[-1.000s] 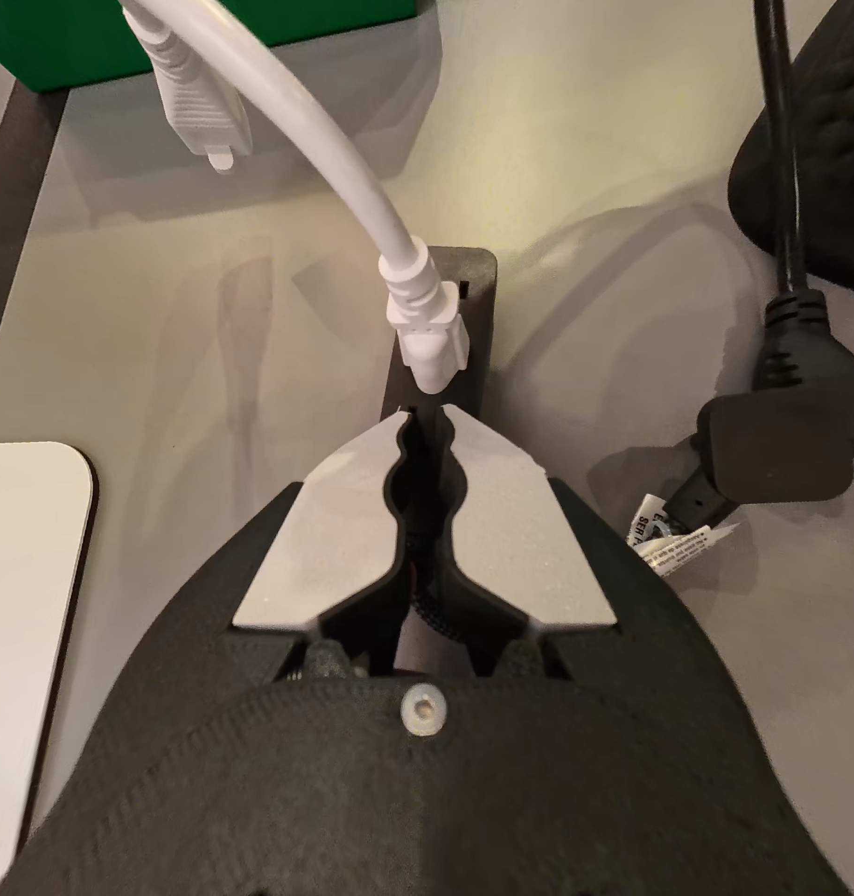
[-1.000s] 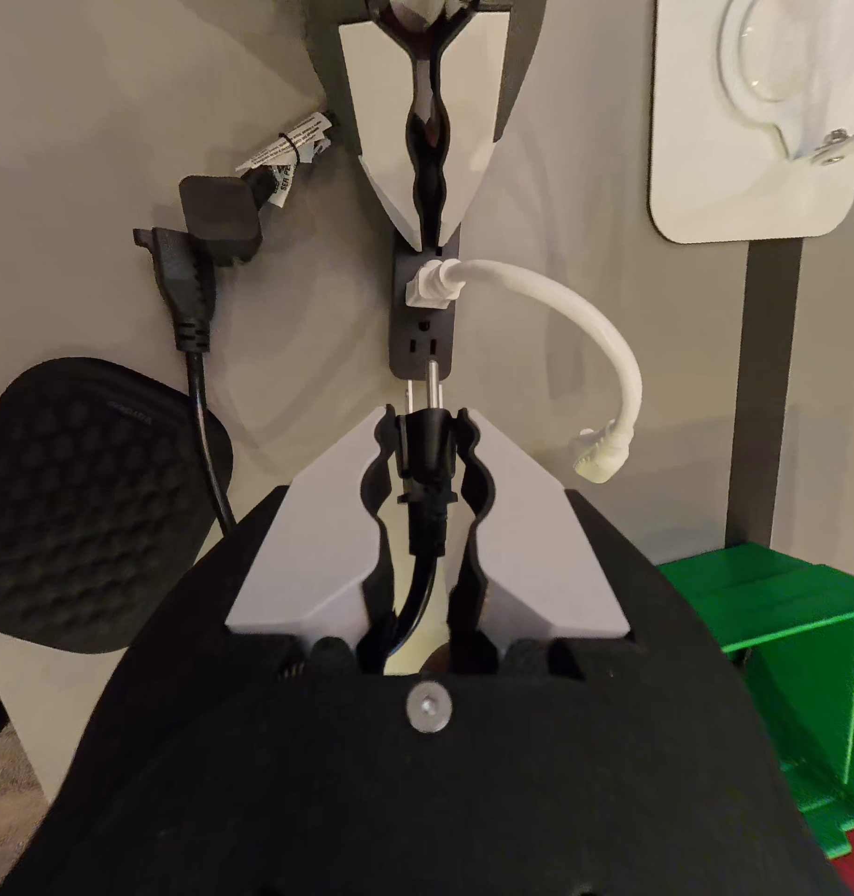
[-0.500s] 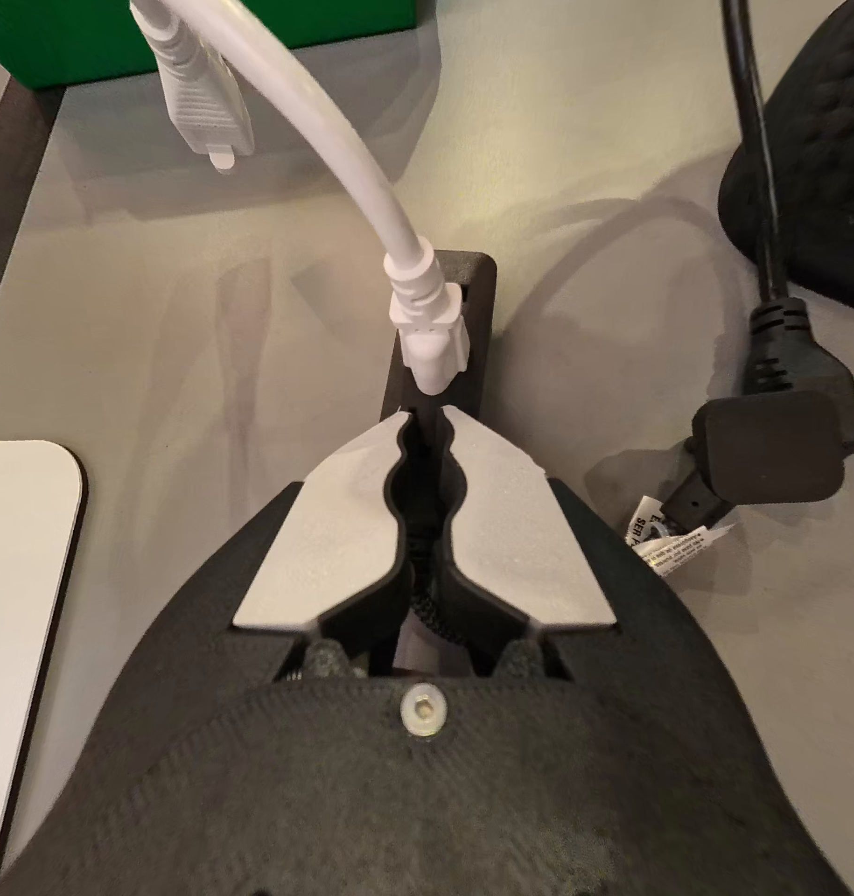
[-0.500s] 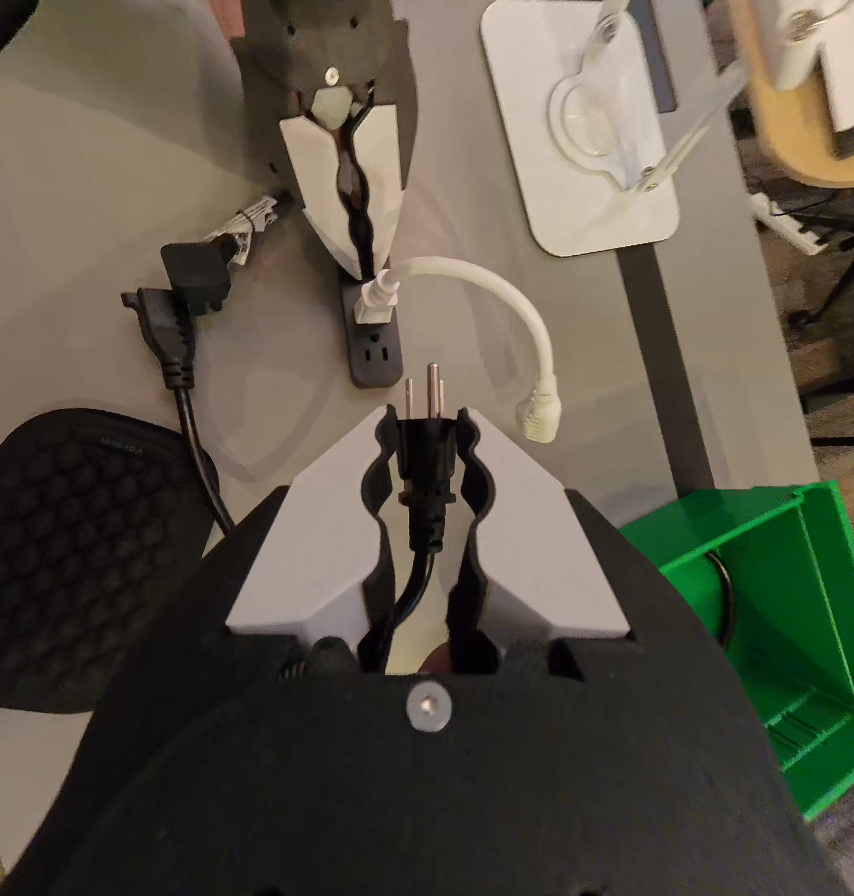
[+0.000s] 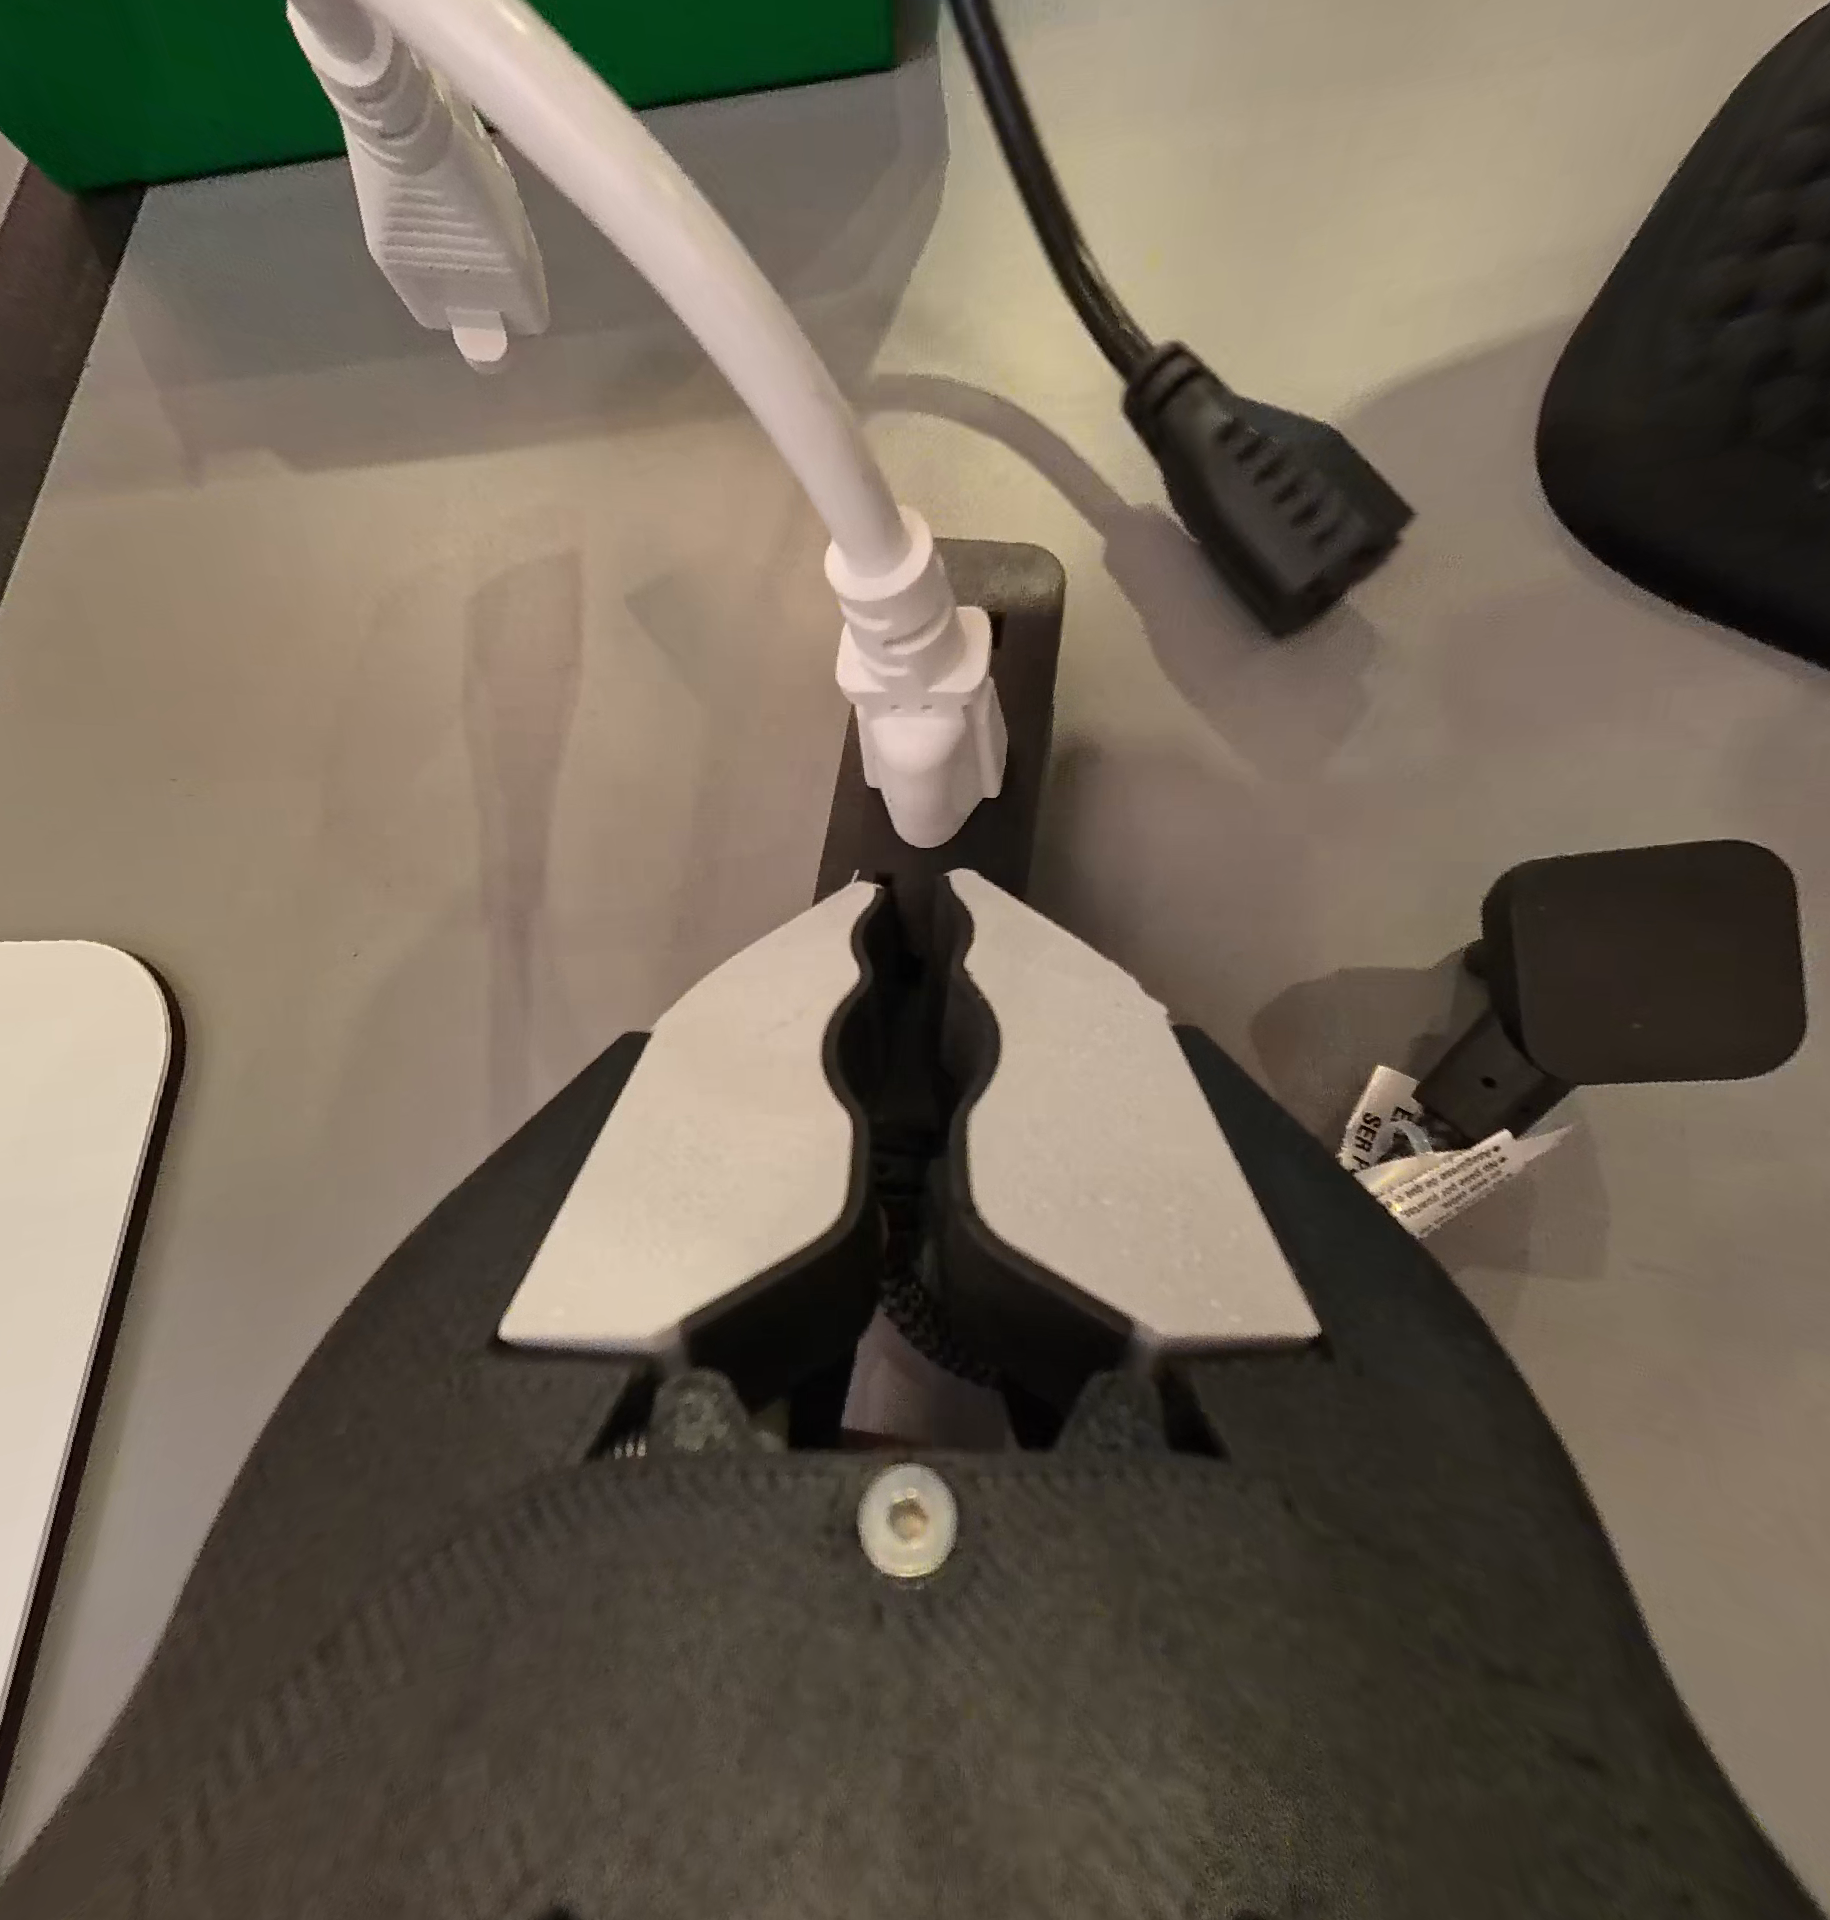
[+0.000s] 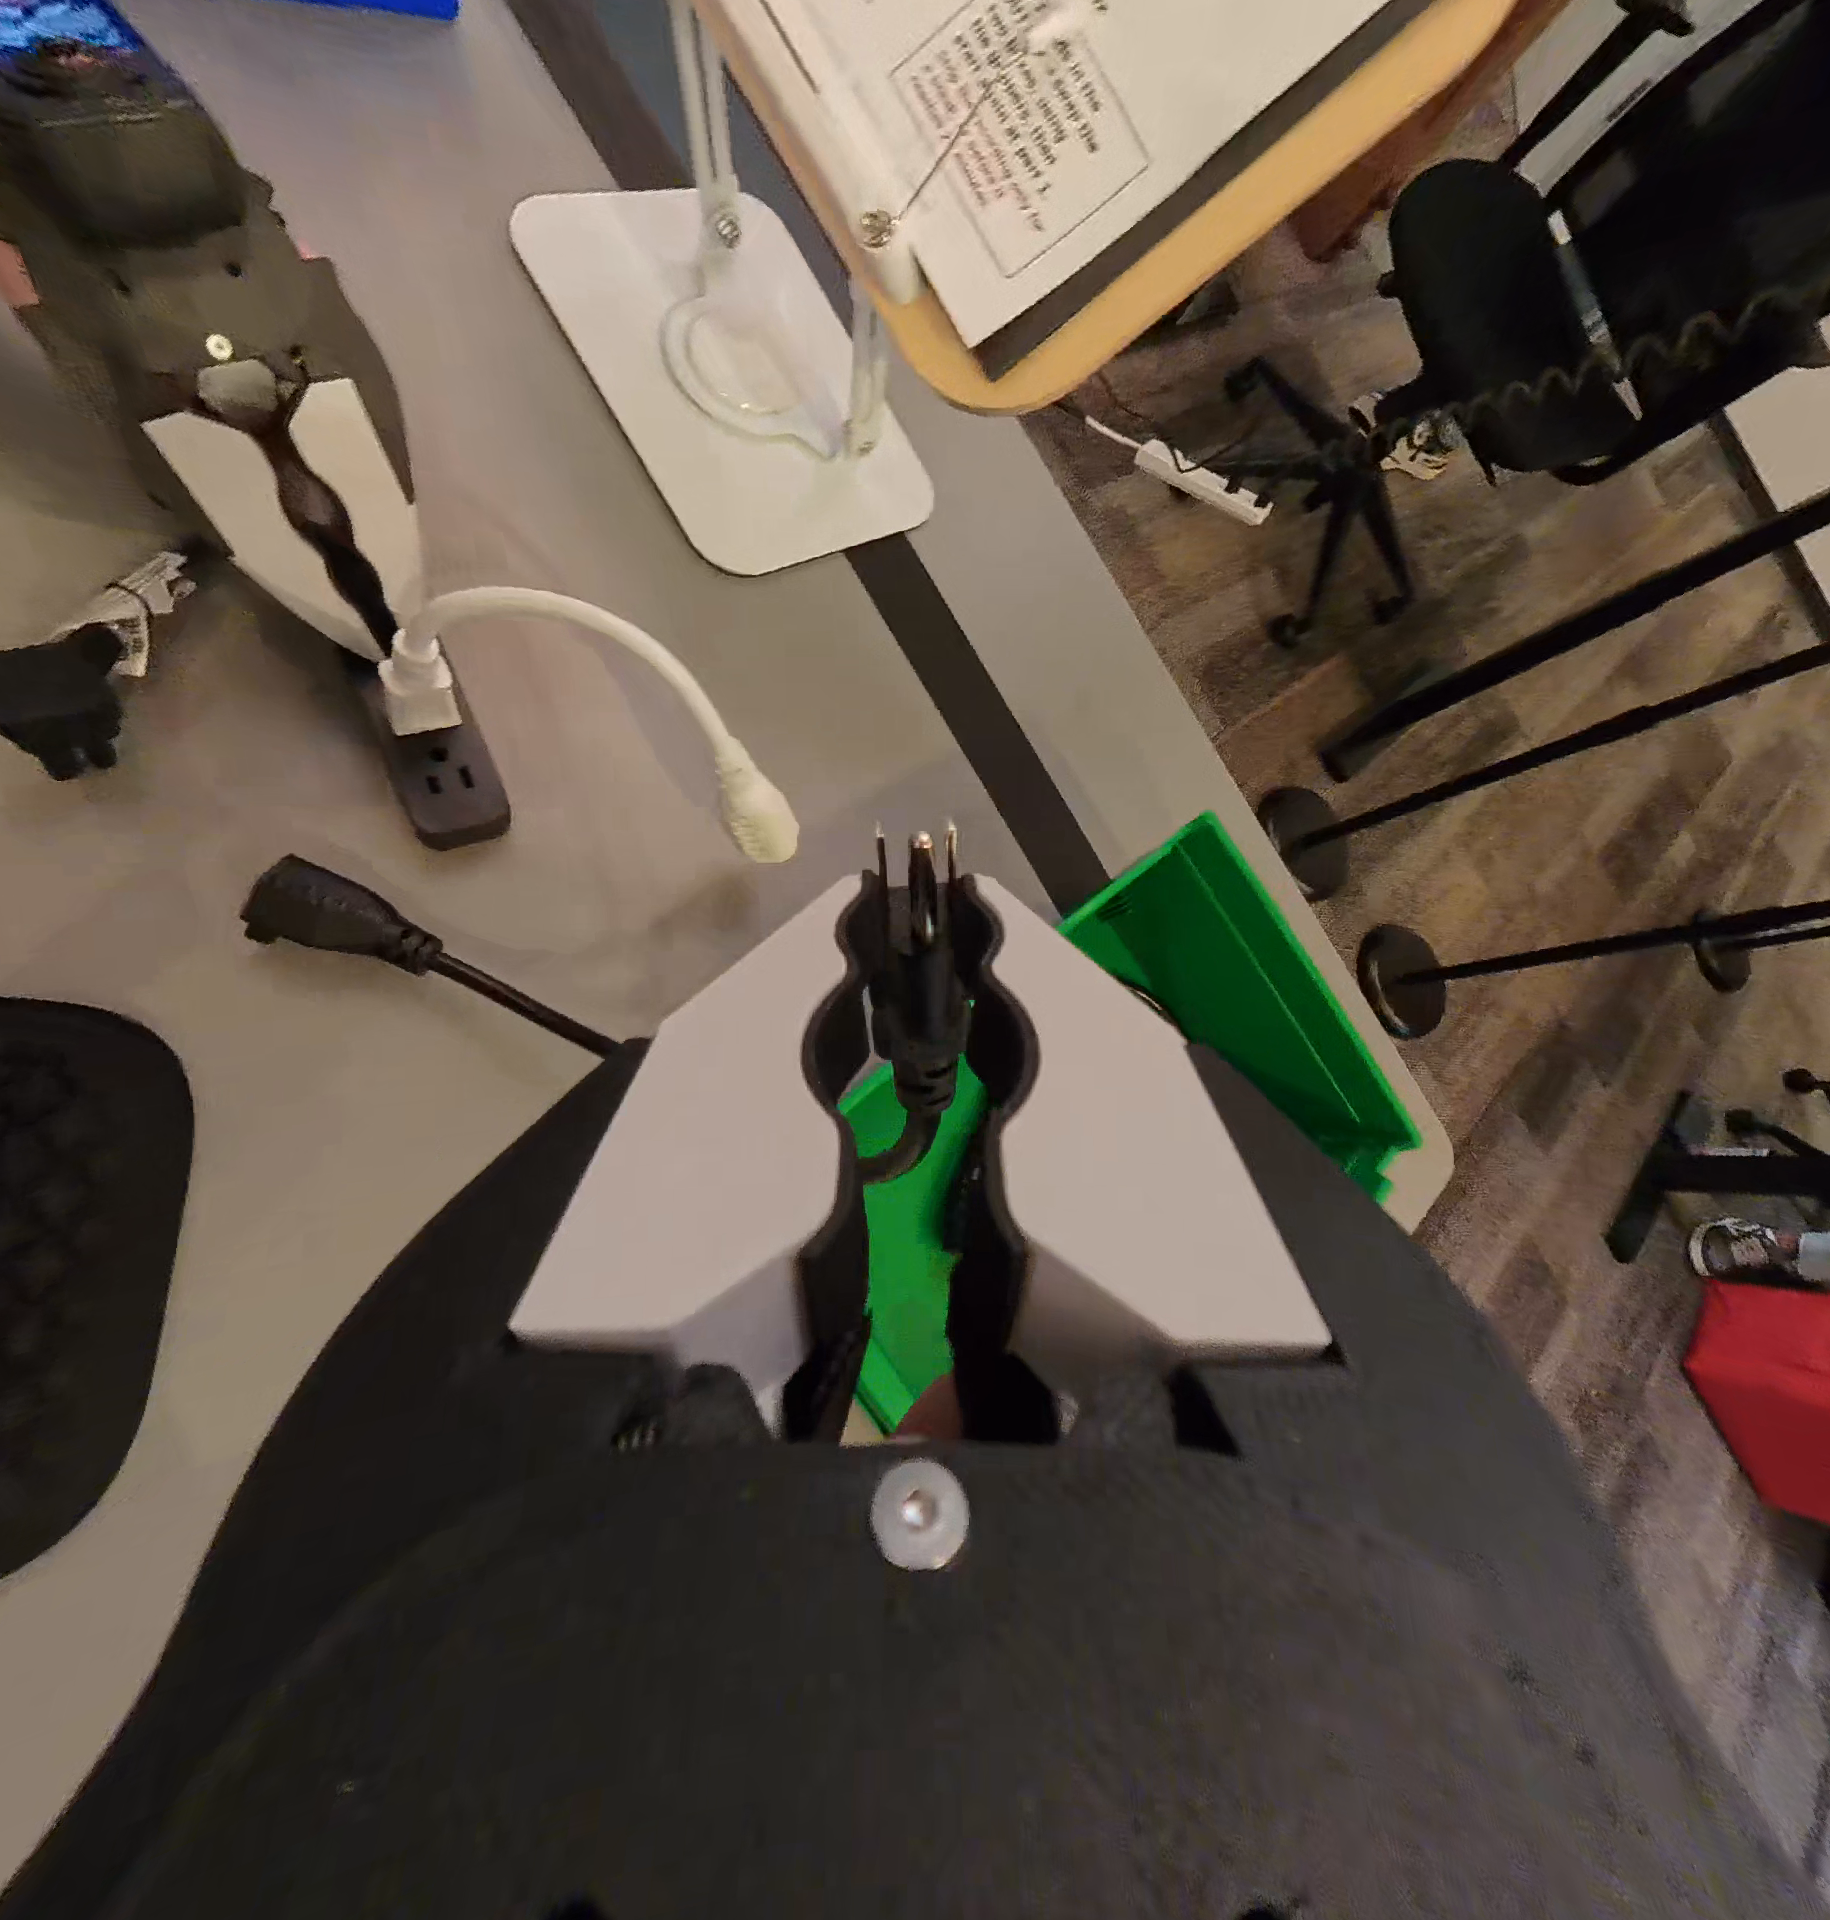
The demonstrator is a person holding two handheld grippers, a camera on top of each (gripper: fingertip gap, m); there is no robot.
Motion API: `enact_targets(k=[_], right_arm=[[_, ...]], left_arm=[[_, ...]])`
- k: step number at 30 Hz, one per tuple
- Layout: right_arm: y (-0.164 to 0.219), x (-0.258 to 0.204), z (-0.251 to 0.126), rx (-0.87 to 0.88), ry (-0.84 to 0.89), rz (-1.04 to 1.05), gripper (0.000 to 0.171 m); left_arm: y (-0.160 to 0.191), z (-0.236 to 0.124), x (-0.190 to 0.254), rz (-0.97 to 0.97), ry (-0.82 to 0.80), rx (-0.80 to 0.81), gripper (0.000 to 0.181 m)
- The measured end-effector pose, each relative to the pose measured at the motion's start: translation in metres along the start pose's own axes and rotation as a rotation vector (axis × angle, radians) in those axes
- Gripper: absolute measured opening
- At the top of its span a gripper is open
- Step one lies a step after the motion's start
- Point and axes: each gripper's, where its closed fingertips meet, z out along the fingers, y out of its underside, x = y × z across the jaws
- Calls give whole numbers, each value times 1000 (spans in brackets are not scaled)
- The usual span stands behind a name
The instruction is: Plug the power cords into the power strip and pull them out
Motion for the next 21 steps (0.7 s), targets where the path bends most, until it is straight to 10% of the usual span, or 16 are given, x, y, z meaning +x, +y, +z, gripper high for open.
enact_targets(k=[21], right_arm=[[63, -105, 91, -189, -92, -57, 10]], left_arm=[[0, 0, 0, 3, 7, 5, 7]])
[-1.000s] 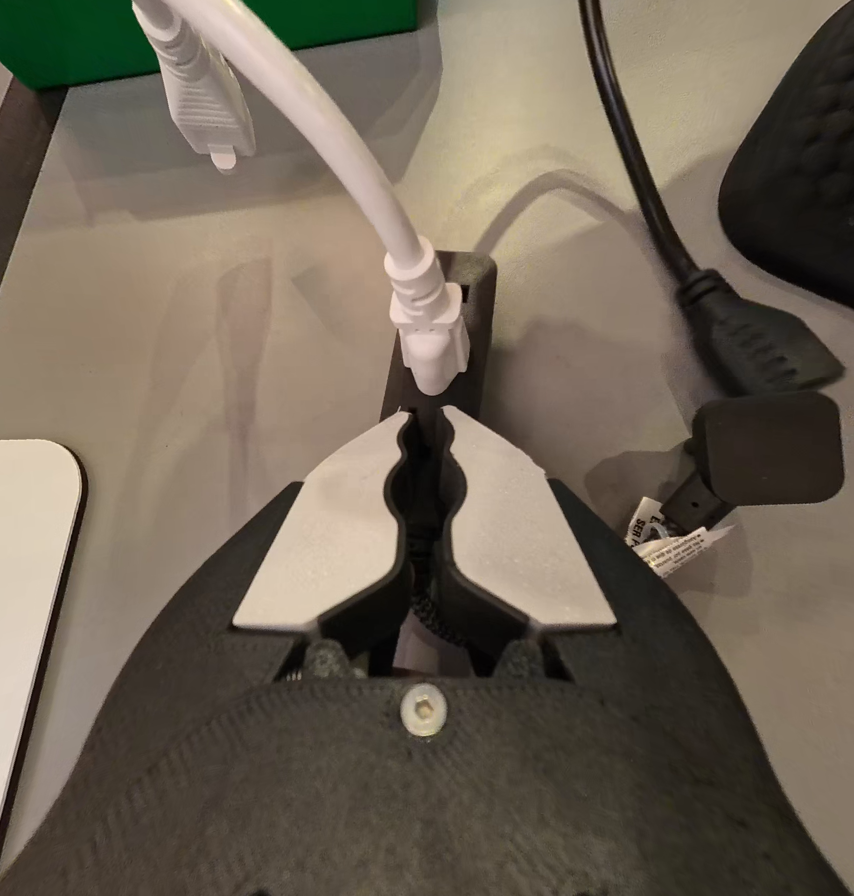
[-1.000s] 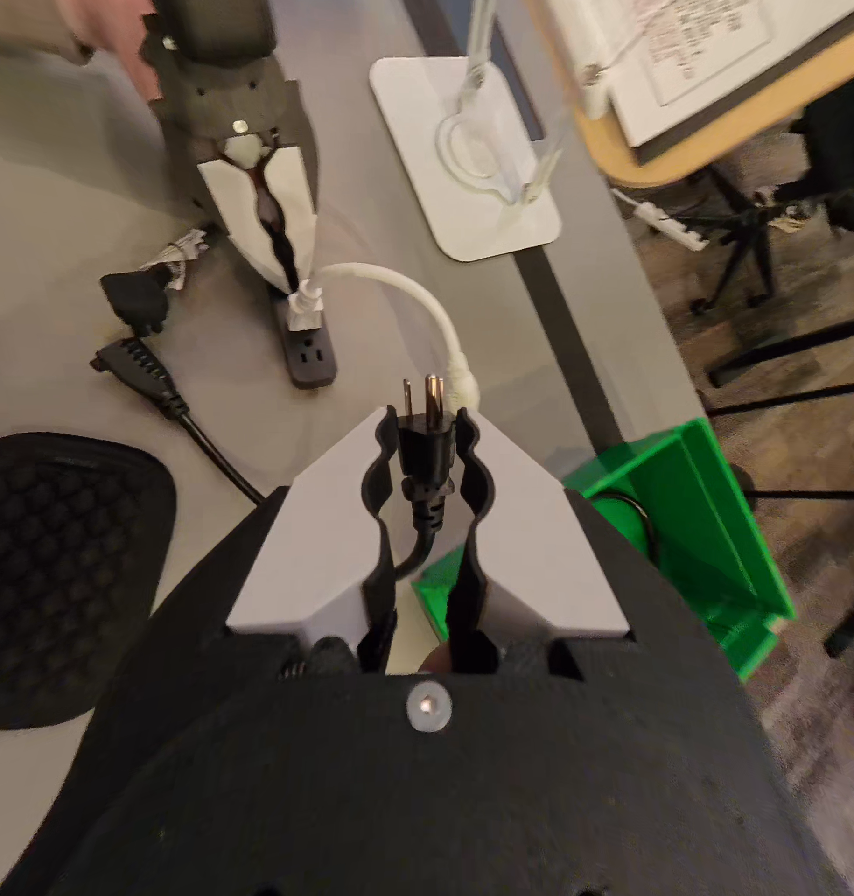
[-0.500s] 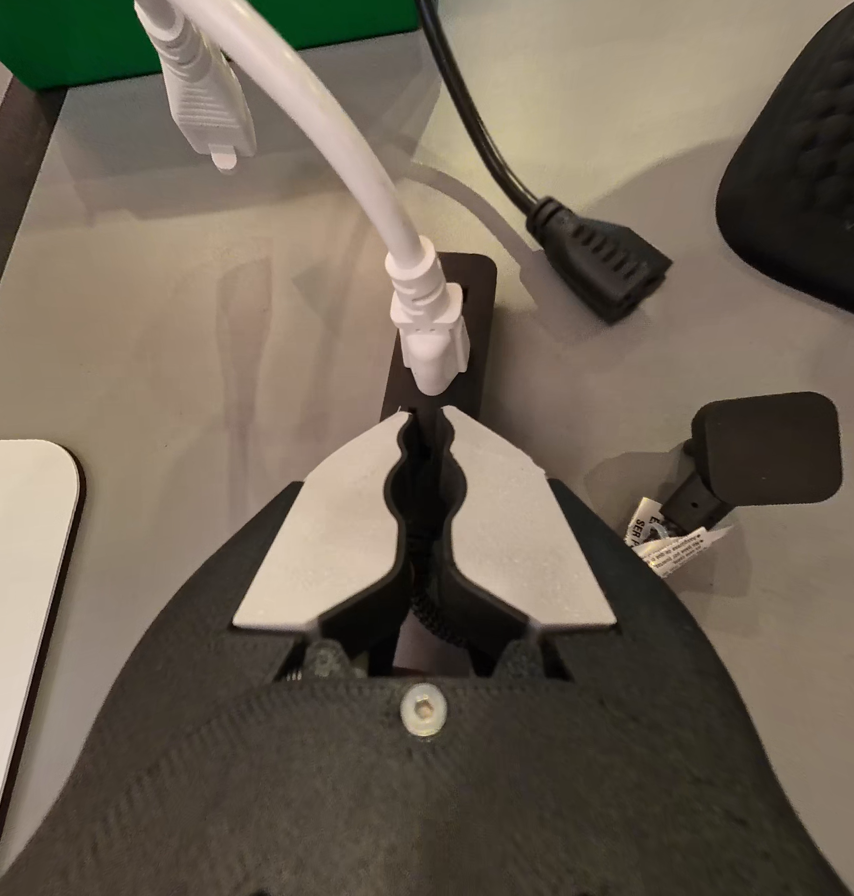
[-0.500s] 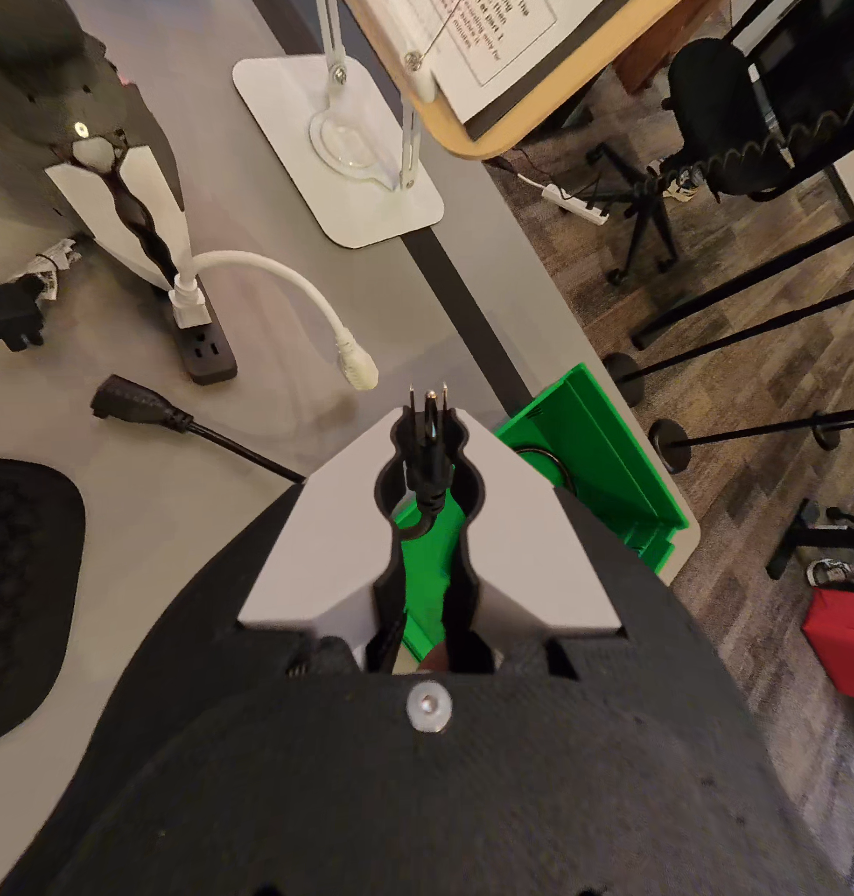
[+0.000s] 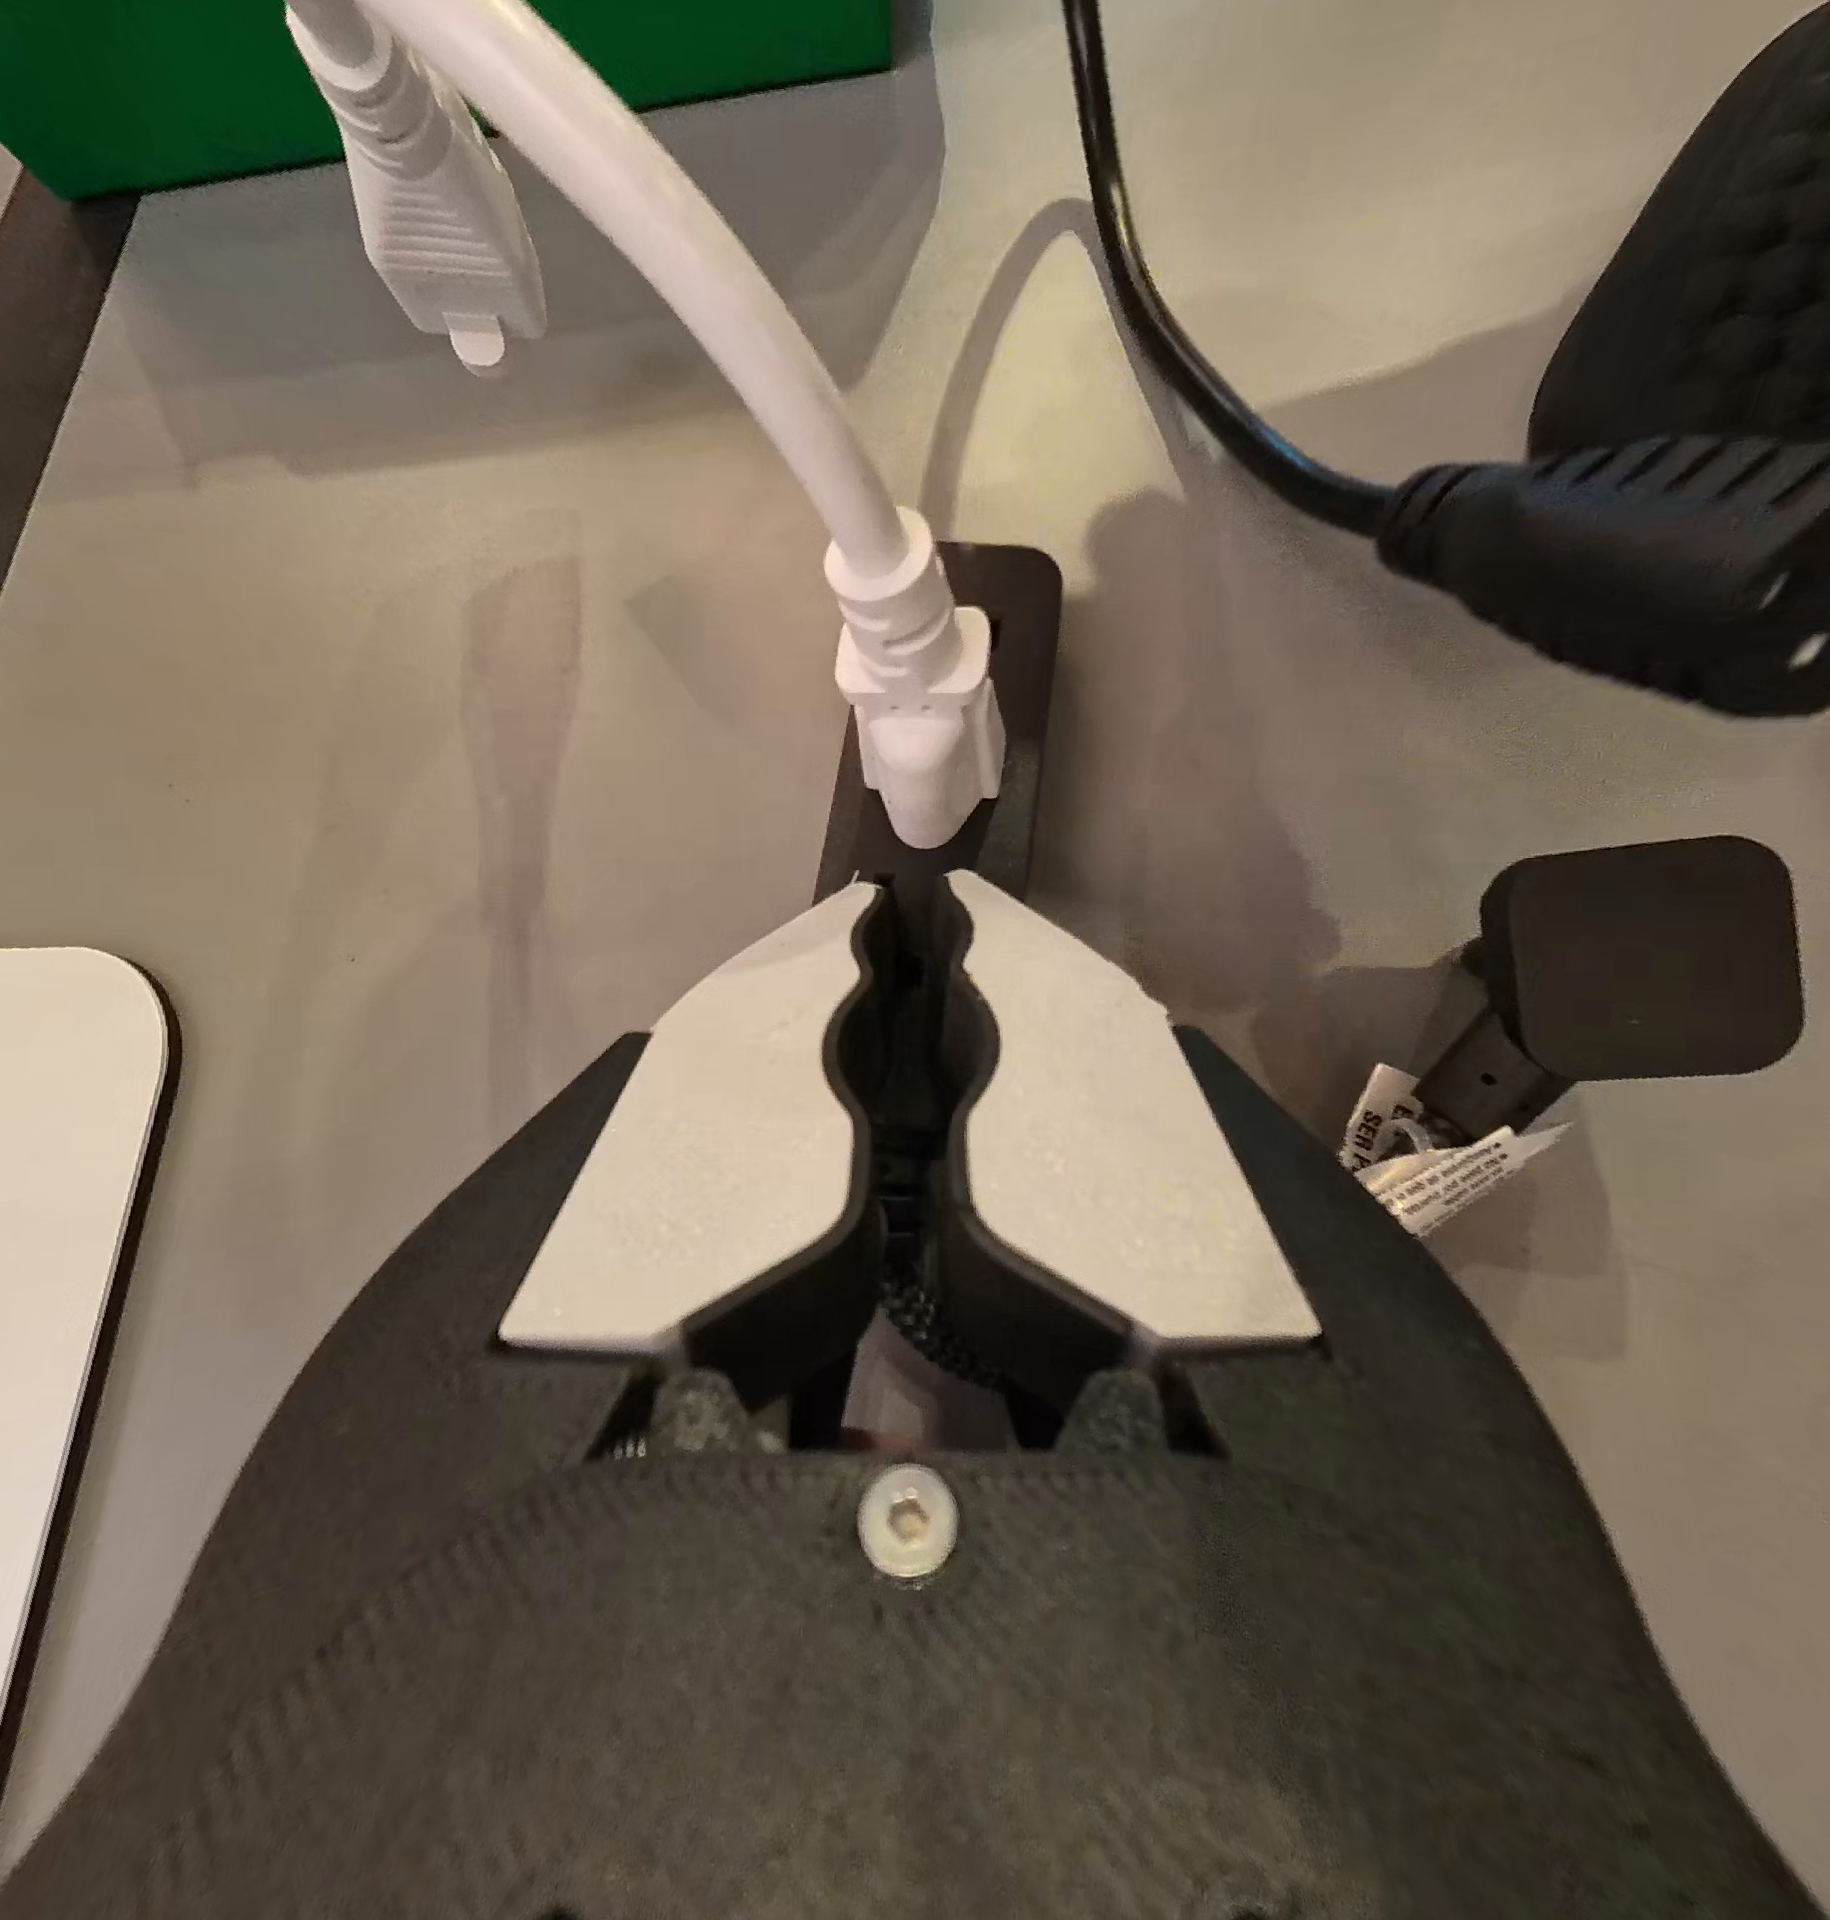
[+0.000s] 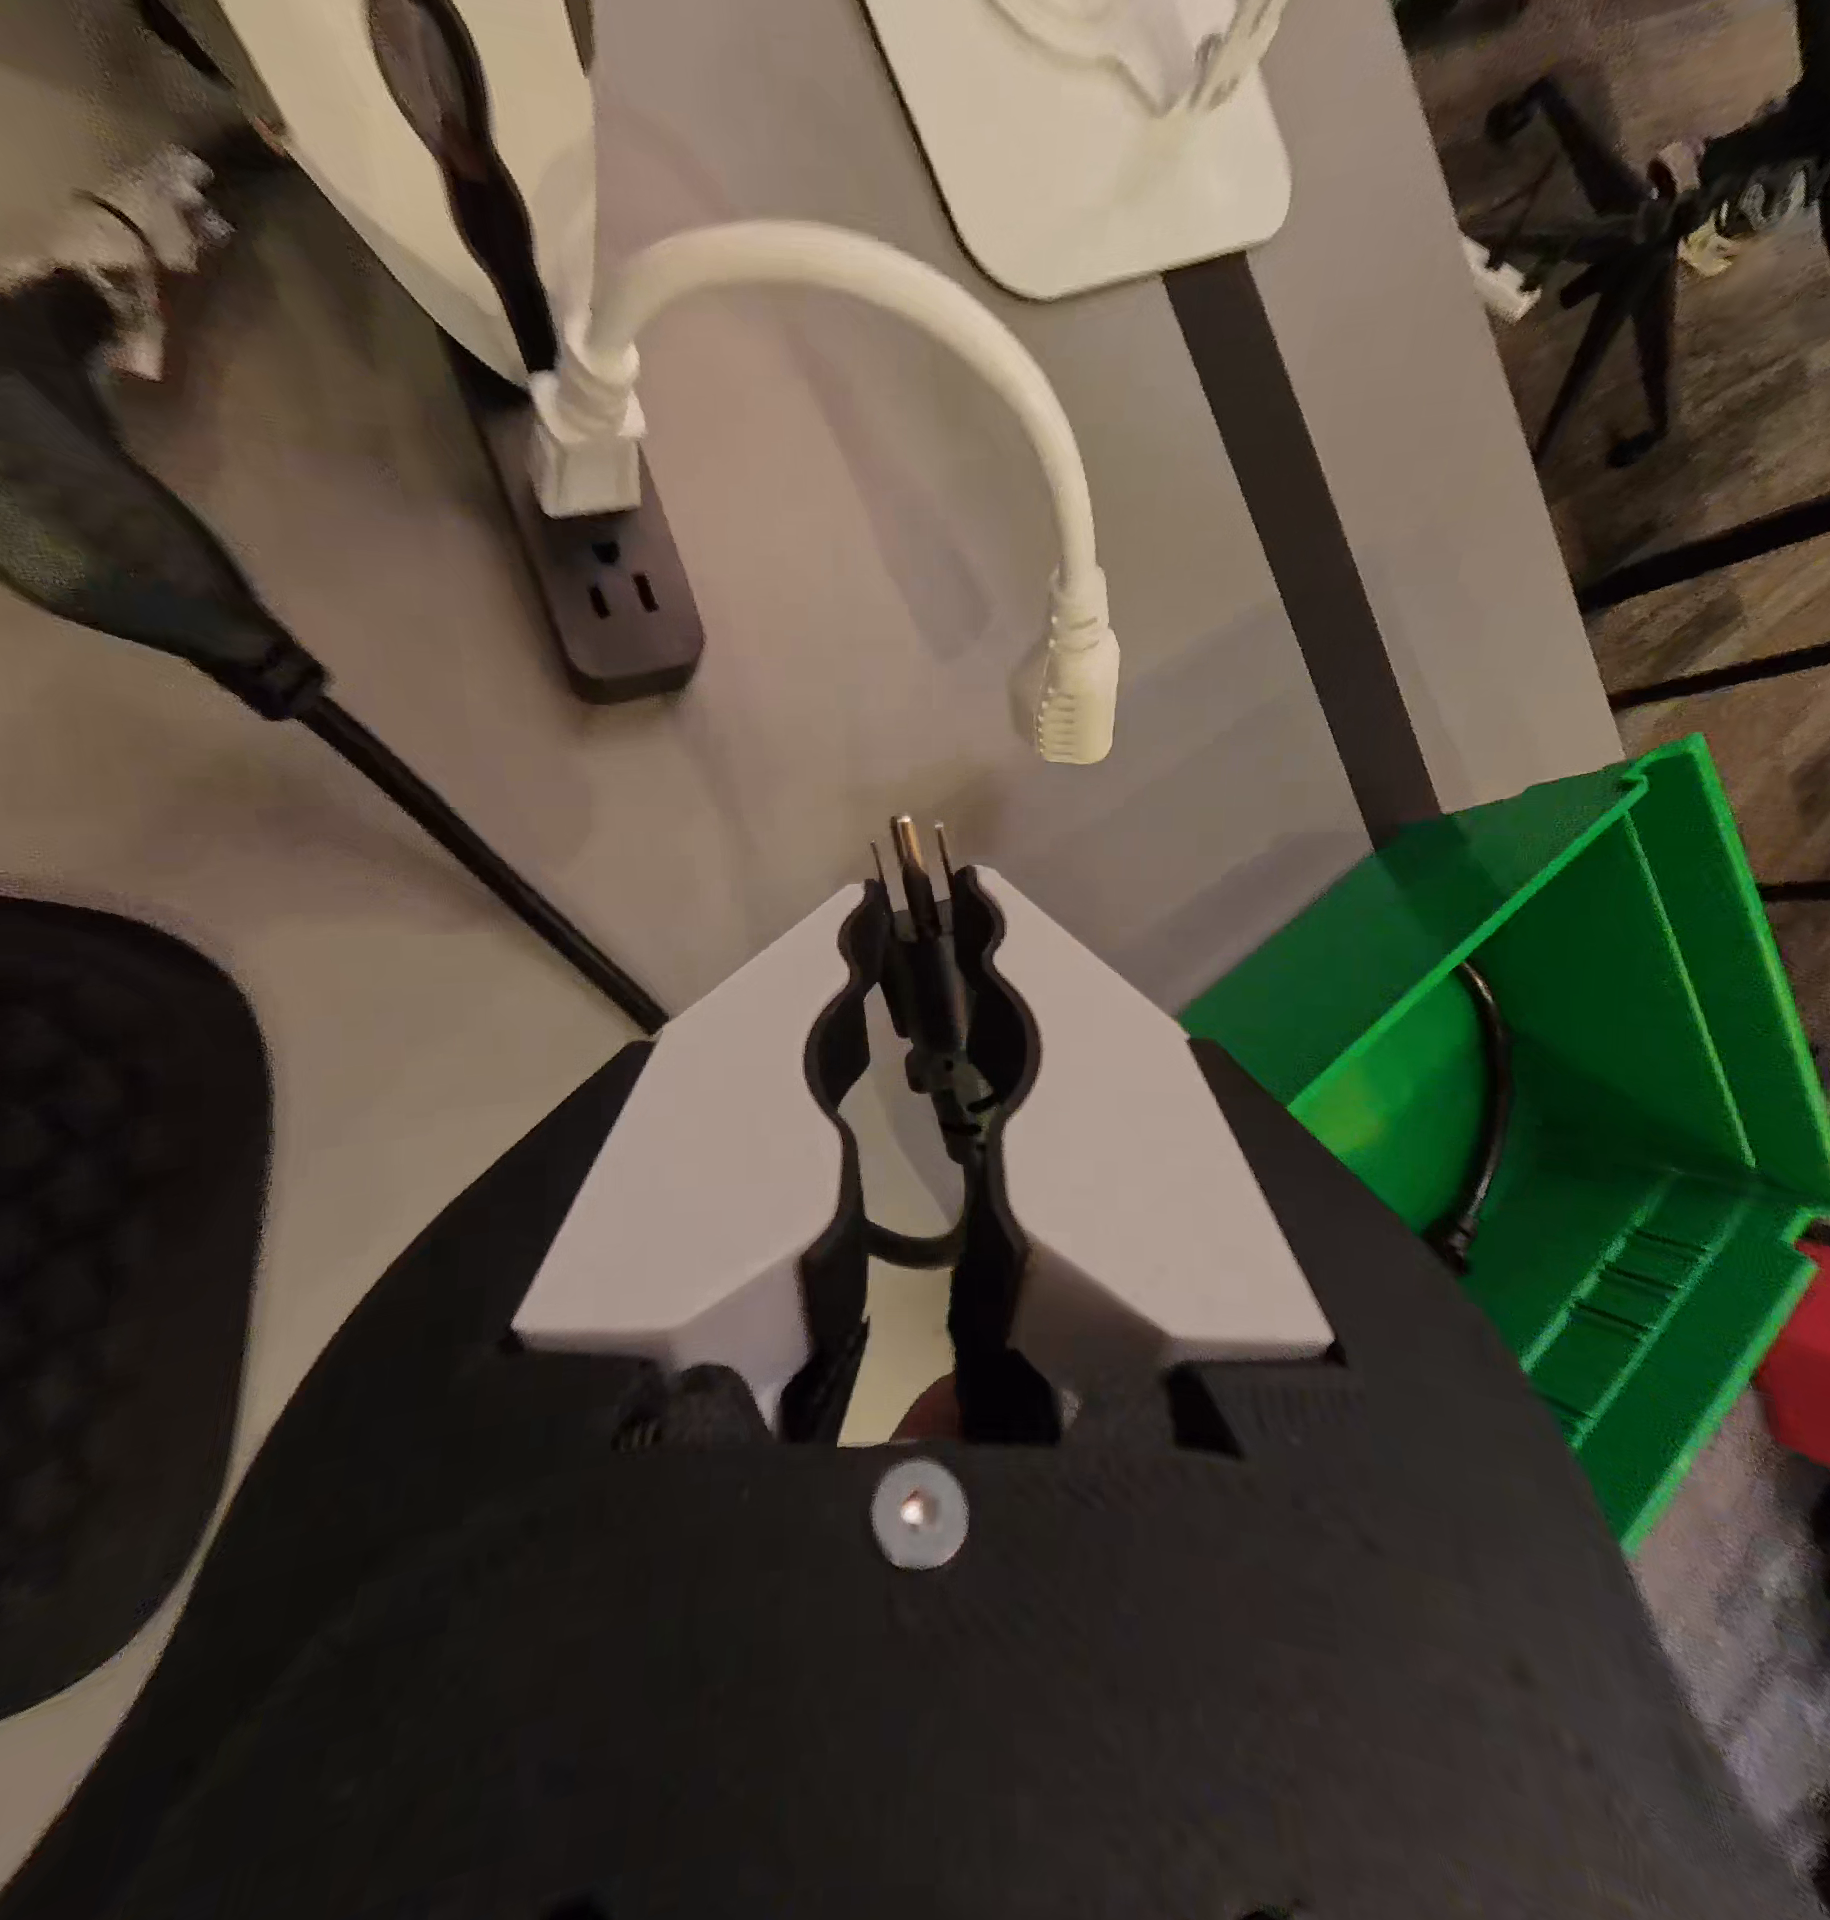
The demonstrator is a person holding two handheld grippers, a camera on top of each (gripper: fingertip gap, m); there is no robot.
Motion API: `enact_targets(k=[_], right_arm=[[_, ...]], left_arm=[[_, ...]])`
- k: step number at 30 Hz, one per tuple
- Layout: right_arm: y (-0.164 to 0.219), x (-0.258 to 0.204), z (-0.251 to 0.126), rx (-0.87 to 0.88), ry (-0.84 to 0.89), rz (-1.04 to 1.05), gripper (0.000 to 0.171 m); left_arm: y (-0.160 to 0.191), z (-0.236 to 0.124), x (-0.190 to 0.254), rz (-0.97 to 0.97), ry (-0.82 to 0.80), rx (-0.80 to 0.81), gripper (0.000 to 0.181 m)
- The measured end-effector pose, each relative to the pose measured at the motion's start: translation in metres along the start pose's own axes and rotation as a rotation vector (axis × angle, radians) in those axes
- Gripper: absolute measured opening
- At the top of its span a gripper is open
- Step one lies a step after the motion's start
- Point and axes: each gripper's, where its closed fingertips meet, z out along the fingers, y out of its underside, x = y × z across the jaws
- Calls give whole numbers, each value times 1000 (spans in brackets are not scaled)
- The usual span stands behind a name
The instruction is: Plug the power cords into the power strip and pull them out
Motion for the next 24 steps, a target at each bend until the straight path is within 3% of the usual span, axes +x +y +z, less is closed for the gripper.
enact_targets(k=[6, 15, 19, 24], right_arm=[[3, 13, 51, -163, 20, -135, 11], [13, -9, 116, -281, -140, -270, 11], [6, -15, 95, -223, -148, -235, 29], [6, -60, 37, -119, -321, -279, 29]], left_arm=[[0, 0, 0, 0, 1, 1, 7], [0, 0, 0, 5, 8, 6, 7], [0, 0, 0, 4, 12, 9, 7], [0, 0, 0, 2, 15, 10, 7]])
